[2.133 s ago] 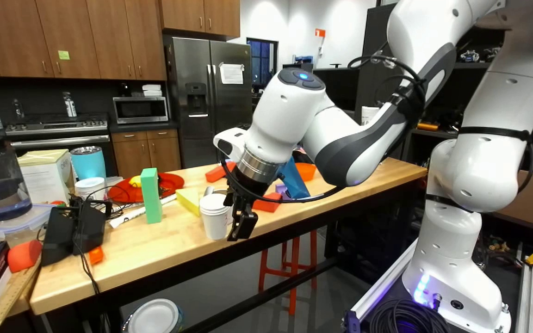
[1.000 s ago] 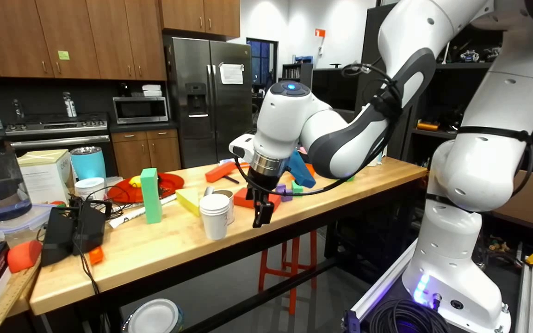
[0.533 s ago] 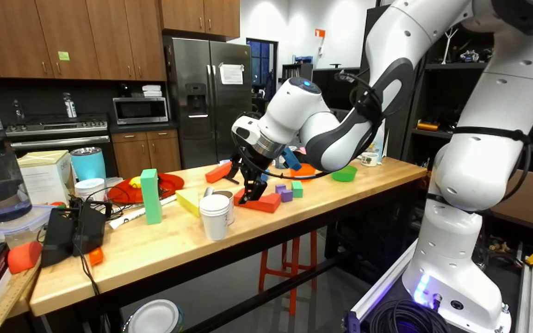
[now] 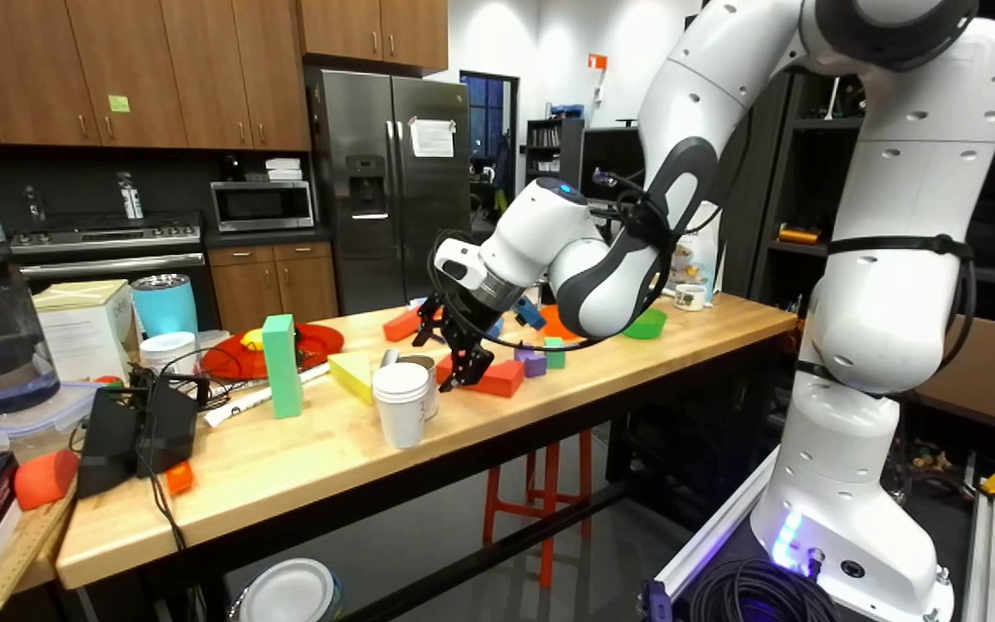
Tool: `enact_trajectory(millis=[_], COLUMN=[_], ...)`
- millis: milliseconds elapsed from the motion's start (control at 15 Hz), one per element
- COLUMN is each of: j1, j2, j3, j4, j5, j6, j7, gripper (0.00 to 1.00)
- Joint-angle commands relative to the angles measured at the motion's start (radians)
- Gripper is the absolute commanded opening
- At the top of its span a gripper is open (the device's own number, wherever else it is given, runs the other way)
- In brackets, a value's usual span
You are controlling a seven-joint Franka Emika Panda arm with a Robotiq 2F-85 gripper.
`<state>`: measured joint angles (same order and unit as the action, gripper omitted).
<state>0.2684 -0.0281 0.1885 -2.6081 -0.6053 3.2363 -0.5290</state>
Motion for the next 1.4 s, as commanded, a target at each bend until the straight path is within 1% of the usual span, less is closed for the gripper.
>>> enact_trajectory(millis=[0,133,400,600,733,800,933,1000,1133,1200,1333], j1=[-0.029,-0.044,-0.111,-0.147,-0.158,-0.151,-0.116,-0.109,-0.101,-0.075,-0.055], j2=[-0.022,-0.053,-0.074,-0.060,-0.041,-0.018,0.053,0.073,0.104,0.104,0.077], j3=[0.003,-0.004,-0.001,0.003,-0.003,-0.011,-0.022,-0.011,0.042,0.035,0.052], j4=[0.036,0.055,0.134,0.172,0.180,0.171,0.138,0.125,0.091,0.089,0.081], j5=[-0.024,-0.027,-0.191,-0.291,-0.323,-0.293,-0.156,-0.127,-0.085,-0.116,-0.100], j6=[-0.076,-0.122,-0.212,-0.222,-0.185,-0.133,0.000,0.038,0.049,0.040,0.000], j7=[-0.026,-0.035,0.076,0.151,0.178,0.151,0.035,0.014,0.000,0.052,0.079], gripper=[1.00,1.00,1.00,1.00,1.00,1.00,1.00,1.00,1.00,1.00,1.00])
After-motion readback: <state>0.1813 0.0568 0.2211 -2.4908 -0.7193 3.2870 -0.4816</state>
